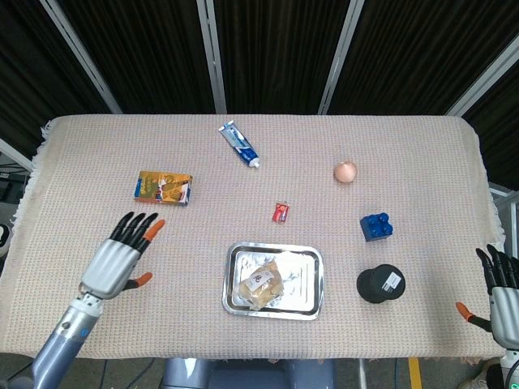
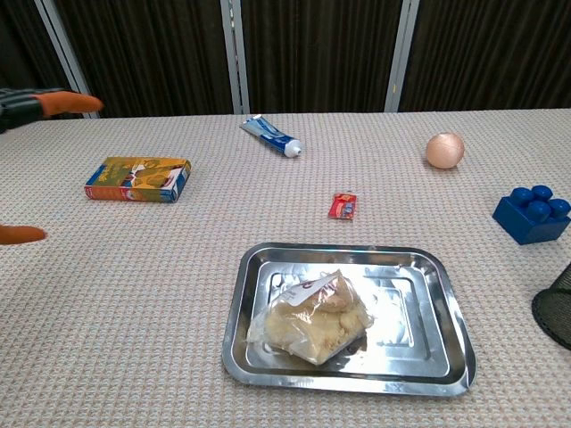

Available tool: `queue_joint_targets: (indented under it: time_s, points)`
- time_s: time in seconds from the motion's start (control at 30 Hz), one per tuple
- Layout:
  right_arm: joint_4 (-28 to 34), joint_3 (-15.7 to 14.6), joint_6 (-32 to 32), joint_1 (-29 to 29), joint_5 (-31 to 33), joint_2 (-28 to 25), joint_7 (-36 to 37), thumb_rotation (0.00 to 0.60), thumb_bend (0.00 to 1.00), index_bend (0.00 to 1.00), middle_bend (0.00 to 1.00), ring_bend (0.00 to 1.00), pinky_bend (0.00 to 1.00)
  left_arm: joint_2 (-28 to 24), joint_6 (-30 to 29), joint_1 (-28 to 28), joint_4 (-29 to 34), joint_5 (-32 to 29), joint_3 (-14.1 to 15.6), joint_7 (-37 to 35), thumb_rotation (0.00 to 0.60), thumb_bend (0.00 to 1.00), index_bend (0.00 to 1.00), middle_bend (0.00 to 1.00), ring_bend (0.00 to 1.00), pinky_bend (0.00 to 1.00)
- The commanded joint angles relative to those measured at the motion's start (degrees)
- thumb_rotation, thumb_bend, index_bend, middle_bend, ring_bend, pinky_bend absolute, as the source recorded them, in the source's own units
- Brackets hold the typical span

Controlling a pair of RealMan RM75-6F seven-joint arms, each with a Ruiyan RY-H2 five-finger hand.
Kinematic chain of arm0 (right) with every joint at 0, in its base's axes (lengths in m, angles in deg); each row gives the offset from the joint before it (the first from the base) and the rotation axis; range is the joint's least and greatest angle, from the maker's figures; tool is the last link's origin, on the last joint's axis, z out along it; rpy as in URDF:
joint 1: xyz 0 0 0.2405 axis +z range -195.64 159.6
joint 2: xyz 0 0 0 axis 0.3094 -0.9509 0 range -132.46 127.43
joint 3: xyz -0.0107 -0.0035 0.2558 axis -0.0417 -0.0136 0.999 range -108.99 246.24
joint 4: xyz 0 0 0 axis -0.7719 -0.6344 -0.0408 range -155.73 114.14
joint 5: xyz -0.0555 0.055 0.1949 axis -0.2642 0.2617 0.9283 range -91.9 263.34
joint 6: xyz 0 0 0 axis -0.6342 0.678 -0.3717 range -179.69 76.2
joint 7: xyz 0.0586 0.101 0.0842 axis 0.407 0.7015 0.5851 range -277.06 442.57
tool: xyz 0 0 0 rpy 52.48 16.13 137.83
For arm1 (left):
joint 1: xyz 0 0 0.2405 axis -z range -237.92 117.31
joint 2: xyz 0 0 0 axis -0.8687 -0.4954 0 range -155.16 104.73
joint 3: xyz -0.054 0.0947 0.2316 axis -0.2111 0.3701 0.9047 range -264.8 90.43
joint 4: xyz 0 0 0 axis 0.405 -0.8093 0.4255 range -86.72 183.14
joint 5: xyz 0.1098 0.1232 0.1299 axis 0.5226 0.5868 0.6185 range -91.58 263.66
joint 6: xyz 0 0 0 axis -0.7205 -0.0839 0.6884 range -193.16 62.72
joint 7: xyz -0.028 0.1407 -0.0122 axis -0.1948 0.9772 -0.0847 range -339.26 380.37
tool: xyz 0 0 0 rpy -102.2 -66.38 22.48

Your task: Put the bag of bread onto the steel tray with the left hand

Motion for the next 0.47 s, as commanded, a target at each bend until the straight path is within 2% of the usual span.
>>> queue_joint_targets:
  time_s: [0.03,0.27,0.47]
  points:
    - [-0.02,0.06,-0.06,0.27,-0.41,0.09,-0.20,0.600,0.09,0.06,0.00,0.00,0.01,-3.24,-6.05,-5.01,-0.81,4.30,3.45,-3.79,0.597,0.15,0.06,0.00,0.00,0.00]
    - [0.25,0.02,-0.11,0.45,-0.78,0.04,-0.54,0.600,0.09,0.06,0.00,0.00,0.01,-5.34,-14.49,-12.42,-3.04,6.02,4.99,-6.35,0.600,0.16,0.07,0.00,0.00,0.00]
    - [0.61,0.18,-0.08,0.94,-1.26,0.32,-1.20,0.600,0.09,0.06,0.00,0.00,0.01,-4.93,-15.71,-15.57,-4.94,5.96,5.03,-8.36,0.599,0.15,0.06,0.00,0.00,0.00]
